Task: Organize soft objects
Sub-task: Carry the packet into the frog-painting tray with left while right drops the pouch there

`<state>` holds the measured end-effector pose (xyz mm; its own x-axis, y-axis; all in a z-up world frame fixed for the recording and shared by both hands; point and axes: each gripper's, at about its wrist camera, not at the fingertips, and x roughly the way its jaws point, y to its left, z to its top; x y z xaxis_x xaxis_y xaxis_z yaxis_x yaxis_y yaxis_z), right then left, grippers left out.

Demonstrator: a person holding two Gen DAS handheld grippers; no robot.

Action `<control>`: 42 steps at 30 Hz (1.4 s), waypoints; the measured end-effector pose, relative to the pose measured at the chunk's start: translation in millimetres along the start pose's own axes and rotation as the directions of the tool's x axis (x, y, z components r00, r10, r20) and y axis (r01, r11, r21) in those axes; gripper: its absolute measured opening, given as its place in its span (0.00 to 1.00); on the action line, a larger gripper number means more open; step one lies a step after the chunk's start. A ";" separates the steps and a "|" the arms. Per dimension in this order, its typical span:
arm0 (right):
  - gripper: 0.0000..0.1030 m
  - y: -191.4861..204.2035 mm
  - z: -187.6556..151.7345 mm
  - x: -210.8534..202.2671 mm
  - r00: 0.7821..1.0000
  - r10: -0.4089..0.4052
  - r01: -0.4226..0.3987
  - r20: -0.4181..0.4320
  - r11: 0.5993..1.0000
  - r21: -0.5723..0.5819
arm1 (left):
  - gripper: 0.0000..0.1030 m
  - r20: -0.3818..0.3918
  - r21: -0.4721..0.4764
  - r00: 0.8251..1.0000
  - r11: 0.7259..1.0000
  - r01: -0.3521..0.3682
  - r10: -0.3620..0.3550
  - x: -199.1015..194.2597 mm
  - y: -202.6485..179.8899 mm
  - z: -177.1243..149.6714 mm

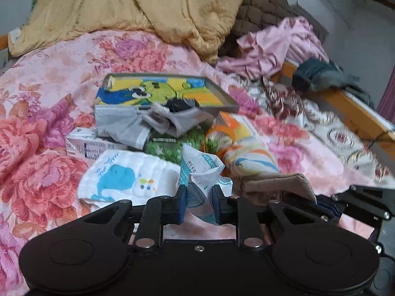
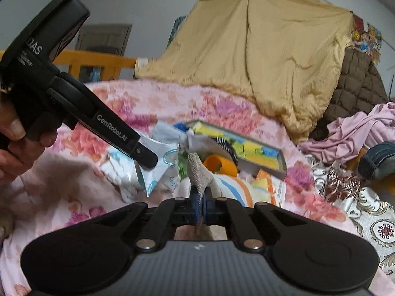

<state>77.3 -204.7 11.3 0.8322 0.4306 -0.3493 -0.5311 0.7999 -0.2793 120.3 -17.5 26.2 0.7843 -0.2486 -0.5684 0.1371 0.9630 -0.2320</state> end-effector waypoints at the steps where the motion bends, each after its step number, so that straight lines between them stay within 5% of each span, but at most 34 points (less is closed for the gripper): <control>1: 0.03 -1.4 1.6 -2.4 1.000 0.004 -0.004 0.015 1.000 0.006 | 0.22 0.016 0.000 1.000 1.000 -0.003 0.003 -4.8 0.5 2.1; 8: 0.03 -8.2 19.8 -19.6 0.995 0.020 -0.024 0.099 0.999 0.038 | 0.22 0.050 0.120 0.999 0.992 -0.026 0.020 -36.3 -9.7 34.5; 14: 0.03 -16.6 43.1 -32.6 0.988 0.012 -0.024 0.155 0.997 0.071 | 0.22 0.068 0.285 0.997 0.956 -0.065 0.048 -74.7 -31.9 73.0; 24: 0.03 -34.3 71.5 -27.4 0.967 0.003 -0.016 0.255 0.999 0.049 | 0.22 0.061 0.353 0.993 0.928 -0.118 0.103 -110.1 -39.5 119.8; 29: 0.03 -49.0 82.9 -4.2 0.950 0.002 -0.020 0.313 0.998 0.055 | 0.22 0.045 0.374 0.985 0.912 -0.169 0.164 -95.2 -30.8 122.9; 42: 0.03 -122.1 99.2 129.4 0.937 0.035 -0.101 0.348 0.980 0.171 | 0.23 0.090 0.204 0.974 0.953 -0.222 0.208 24.3 20.2 163.3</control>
<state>265.6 -205.3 88.9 0.8163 0.5771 -0.0259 -0.5770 0.8122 -0.0857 240.9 12.9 136.6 0.8468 -0.0328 -0.5308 0.0801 0.9946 0.0663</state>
